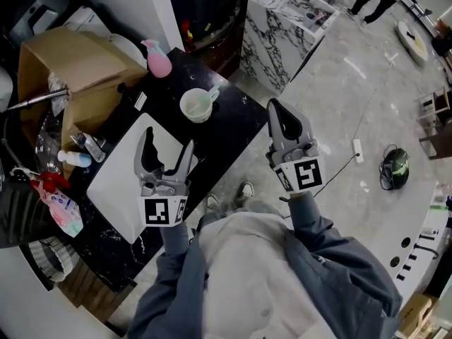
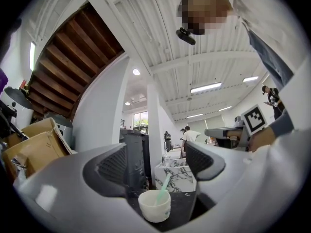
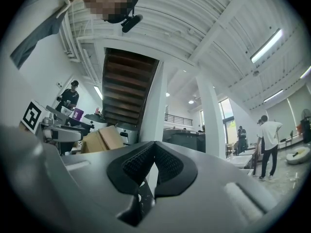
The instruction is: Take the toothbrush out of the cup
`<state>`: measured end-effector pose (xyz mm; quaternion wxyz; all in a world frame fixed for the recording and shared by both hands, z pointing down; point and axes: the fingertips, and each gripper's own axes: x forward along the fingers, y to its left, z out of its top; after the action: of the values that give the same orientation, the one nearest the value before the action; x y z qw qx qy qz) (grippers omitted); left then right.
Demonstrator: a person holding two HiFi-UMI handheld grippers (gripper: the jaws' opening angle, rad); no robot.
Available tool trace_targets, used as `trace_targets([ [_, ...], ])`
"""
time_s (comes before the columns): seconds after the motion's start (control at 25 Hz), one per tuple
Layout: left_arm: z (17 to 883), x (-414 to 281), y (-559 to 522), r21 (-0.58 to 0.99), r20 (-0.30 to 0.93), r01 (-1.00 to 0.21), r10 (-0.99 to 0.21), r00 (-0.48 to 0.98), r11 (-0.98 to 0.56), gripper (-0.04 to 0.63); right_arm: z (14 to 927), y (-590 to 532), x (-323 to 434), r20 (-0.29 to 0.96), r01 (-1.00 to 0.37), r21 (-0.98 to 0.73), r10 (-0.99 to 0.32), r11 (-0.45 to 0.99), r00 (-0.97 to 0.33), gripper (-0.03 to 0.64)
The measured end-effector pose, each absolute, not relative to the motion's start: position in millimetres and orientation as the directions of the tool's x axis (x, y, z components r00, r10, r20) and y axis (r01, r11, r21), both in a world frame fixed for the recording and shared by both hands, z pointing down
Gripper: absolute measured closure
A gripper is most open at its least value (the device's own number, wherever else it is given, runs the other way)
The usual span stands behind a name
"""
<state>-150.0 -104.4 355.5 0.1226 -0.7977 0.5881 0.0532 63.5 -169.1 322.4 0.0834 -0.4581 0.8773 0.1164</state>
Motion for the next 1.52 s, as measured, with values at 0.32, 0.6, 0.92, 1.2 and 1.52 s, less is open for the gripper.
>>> trace_targets([
  [0.32, 359.6, -145.6, -114.5, -0.158, -0.222, -0.94, -0.917, 0.332, -0.302, 0.192, 324.5, -173.2, 58.1, -0.258, -0.821, 0.125, -0.781, 0.557, -0.569, 0.612],
  [0.6, 372.7, -135.6, -134.3, -0.213, -0.161, -0.909, -0.905, 0.394, -0.358, 0.191, 327.8, -169.1, 54.5, -0.256, -0.825, 0.128, -0.786, 0.55, -0.563, 0.612],
  [0.92, 418.8, -93.5, -211.4, -0.317, 0.055, -0.823, -0.876, 0.48, -0.471, 0.192, 341.8, -189.3, 52.7, -0.22, -0.823, 0.11, -0.794, 0.557, -0.567, 0.612],
  [1.2, 469.6, -66.3, -260.8, -0.481, 0.249, -0.662, -0.813, 0.526, -0.575, 0.192, 351.8, -198.6, 56.5, -0.204, -0.825, 0.084, -0.8, 0.559, -0.563, 0.612],
  [1.52, 494.7, -68.7, -279.5, -0.479, 0.341, -0.624, -0.786, 0.516, -0.617, 0.199, 355.0, -200.7, 61.3, -0.201, -0.833, 0.071, -0.81, 0.549, -0.551, 0.612],
])
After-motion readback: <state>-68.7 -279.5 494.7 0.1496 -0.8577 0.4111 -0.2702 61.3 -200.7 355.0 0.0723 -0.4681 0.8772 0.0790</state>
